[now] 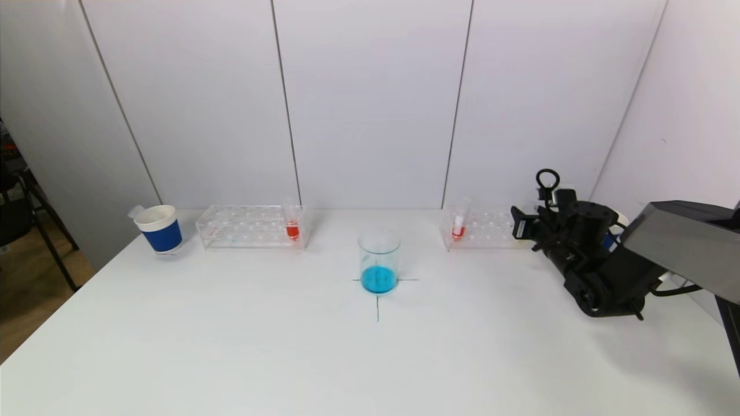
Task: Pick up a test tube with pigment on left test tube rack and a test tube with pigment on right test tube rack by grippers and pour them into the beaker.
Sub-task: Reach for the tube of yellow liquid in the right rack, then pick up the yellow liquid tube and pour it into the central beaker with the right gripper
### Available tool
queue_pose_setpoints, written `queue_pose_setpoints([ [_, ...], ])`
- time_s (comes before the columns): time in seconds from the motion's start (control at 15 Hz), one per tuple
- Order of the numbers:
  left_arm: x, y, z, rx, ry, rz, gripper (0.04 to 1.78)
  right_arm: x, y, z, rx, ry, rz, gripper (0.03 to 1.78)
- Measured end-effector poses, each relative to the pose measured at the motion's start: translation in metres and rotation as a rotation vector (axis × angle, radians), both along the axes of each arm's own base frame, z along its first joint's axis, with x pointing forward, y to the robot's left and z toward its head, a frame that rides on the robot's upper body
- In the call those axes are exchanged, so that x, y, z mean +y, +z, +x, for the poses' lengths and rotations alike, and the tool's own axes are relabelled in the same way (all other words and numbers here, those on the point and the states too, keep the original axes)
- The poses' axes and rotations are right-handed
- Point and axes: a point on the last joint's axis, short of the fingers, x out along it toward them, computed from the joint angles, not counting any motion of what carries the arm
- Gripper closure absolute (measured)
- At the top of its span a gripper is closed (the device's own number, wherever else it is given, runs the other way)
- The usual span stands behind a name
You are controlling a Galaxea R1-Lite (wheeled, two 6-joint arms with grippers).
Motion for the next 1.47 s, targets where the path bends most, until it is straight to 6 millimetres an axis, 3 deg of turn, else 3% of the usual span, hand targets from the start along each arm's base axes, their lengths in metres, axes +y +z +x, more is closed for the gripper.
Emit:
queue_pose_setpoints([
  [0.13, 0.000, 0.000, 0.000, 0.000, 0.000, 0.000, 0.06, 0.000, 0.000, 0.000, 0.001, 0.000, 0.000, 1.29],
  [0.2, 0.000, 0.000, 0.000, 0.000, 0.000, 0.000, 0.06, 0.000, 0.000, 0.000, 0.001, 0.000, 0.000, 1.32],
  [0.87, 0.000, 0.000, 0.000, 0.000, -0.001, 0.000, 0.06, 0.001, 0.004, -0.002, 0.000, 0.002, 0.000, 1.32],
  [1.47, 0.000, 0.000, 0.000, 0.000, -0.001, 0.000, 0.06, 0.001, 0.030, -0.010, -0.043, 0.003, -0.014, 1.32],
])
